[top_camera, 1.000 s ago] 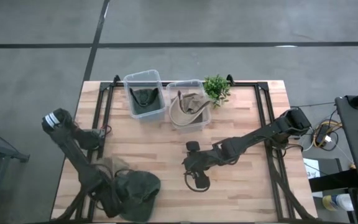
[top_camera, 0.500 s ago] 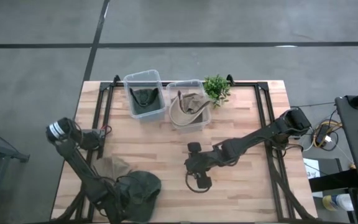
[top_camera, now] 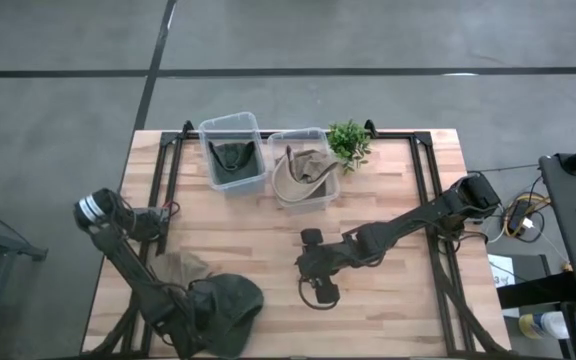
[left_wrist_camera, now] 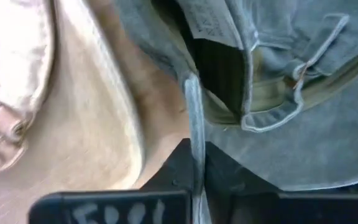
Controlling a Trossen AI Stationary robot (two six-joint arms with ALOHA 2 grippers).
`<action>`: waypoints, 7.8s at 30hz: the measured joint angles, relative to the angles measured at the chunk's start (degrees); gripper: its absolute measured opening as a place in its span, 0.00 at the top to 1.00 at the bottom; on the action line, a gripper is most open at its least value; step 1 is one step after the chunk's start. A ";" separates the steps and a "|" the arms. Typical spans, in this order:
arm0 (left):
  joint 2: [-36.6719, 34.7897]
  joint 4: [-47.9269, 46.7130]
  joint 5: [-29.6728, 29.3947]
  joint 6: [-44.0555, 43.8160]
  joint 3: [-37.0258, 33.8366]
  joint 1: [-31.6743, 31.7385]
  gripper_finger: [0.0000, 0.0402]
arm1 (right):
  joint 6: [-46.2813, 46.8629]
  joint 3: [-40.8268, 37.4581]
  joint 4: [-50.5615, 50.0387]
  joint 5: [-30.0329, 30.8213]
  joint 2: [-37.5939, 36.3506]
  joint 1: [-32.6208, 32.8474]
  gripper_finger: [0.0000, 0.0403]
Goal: Pick & Place hat
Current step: Put the black cap into the left transparent bin, then put the brown cap into the right transparent bin
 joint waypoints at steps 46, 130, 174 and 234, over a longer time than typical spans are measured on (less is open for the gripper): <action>-36.39 -21.85 -49.68 18.54 -0.33 22.85 0.99 | 1.97 0.00 1.42 0.03 0.00 0.09 0.50; -24.39 -19.63 -7.06 54.28 7.87 34.06 0.70 | 5.79 -1.22 2.82 -0.16 0.02 1.78 0.50; 10.73 -26.72 10.16 32.49 7.82 21.29 0.70 | 7.15 -4.28 2.78 -0.02 0.02 2.16 0.50; 6.43 30.73 2.71 53.44 4.26 41.97 0.65 | 13.53 -4.52 2.51 0.01 0.02 10.38 0.50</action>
